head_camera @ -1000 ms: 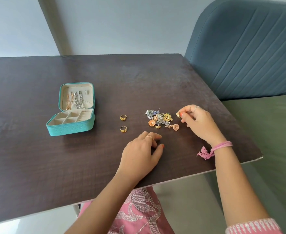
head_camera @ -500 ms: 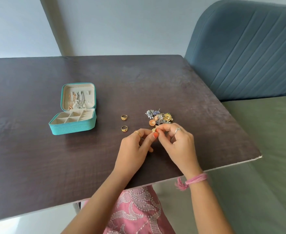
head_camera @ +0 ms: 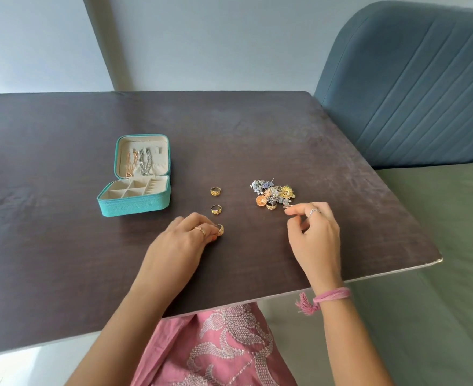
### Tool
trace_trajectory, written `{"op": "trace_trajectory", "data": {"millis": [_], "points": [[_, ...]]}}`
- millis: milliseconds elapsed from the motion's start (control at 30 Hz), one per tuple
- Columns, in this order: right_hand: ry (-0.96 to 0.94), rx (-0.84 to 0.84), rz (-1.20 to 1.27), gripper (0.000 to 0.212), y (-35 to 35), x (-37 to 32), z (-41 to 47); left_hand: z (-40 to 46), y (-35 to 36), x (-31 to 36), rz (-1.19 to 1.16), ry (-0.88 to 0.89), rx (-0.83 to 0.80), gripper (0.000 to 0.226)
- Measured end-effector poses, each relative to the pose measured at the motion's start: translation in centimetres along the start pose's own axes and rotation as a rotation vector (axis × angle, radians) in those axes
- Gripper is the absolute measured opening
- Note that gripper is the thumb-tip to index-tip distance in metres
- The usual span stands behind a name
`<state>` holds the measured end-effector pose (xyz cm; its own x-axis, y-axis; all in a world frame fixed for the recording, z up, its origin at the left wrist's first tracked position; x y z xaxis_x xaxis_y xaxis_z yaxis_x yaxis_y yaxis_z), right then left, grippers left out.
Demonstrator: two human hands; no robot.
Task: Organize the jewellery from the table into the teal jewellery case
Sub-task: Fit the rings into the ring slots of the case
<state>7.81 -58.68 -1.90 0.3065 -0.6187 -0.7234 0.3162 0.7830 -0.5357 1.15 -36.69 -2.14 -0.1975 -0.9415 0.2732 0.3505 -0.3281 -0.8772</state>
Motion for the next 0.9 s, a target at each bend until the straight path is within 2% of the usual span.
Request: {"op": "trace_trajectory", "data": {"millis": [133, 300, 433, 533, 700, 900], "points": [[0.006, -0.100, -0.095, 0.026, 1.0, 0.5, 0.4, -0.1, 0.2, -0.4, 0.127, 0.076, -0.030, 0.022], [0.055, -0.154, -0.093, 0.032, 0.8, 1.4, 1.5, -0.2, 0.8, -1.1, 0.123, 0.045, -0.032, 0.026], [0.005, -0.177, -0.016, 0.028, 0.6, 0.7, 1.3, -0.5, 0.3, -0.4, 0.053, -0.046, 0.023, 0.029], [-0.082, -0.217, -0.075, 0.026, 1.1, -0.2, 0.7, -0.5, 0.0, 2.4, -0.053, -0.027, 0.037, 0.033], [-0.140, -0.322, -0.207, 0.031, 2.3, -0.5, 0.6, -0.7, 2.4, 7.8, -0.182, 0.038, -0.085, 0.036], [-0.090, -0.258, 0.048, 0.027, 1.0, 0.3, 1.3, 1.3, 4.0, 8.4, -0.050, -0.052, -0.122, 0.041]]}}
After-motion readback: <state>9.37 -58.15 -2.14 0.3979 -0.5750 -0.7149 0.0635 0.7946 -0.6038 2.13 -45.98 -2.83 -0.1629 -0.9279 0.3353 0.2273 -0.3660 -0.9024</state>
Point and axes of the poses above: each hand's wrist, its own z-axis towards the middle knuckle, its own y-axis out of the palm, x = y × z, the point moved 9 cm from there along z, towards the middle knuckle, and after that the axes turned 7 degrees about z, right-handed, at the moved point
